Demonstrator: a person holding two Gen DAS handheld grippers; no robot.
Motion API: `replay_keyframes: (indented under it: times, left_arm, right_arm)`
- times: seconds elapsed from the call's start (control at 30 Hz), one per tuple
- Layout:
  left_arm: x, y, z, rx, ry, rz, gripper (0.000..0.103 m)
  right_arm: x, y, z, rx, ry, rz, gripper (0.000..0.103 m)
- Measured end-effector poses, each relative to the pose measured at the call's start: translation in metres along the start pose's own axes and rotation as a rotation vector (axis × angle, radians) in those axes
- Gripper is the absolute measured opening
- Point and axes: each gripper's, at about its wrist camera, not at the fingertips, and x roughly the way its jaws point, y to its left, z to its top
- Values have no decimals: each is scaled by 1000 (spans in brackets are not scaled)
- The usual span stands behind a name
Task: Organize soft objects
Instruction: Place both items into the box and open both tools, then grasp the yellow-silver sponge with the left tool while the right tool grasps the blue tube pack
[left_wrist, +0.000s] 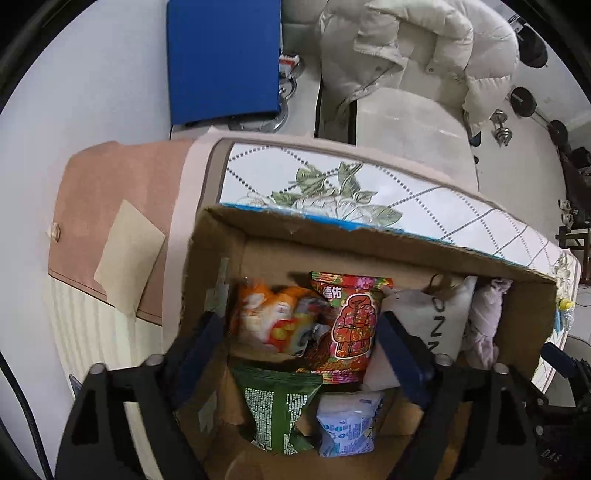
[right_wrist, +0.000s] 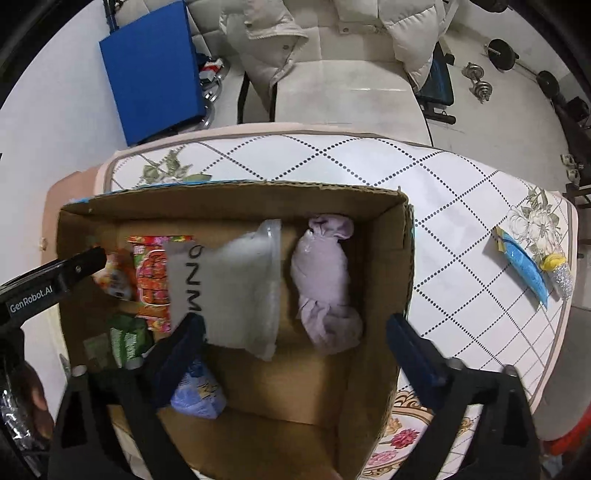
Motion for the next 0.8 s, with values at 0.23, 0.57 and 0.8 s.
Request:
replay_keyframes:
  times: [0.23,0.57,0.8]
  left_arm:
    - [-41,-6,-37,17,-104,-14,101]
    - [-80,-23,-122,64,-204,-2,102]
    - [-105,-19,-170,16,-277,-4,103]
  right_arm:
    - [-23,2,-30,-1,-44,7,103]
    - [-61,5,-102,-4,-145,-14,103]
    - [-90,-1,-155,-1,-199,18,103]
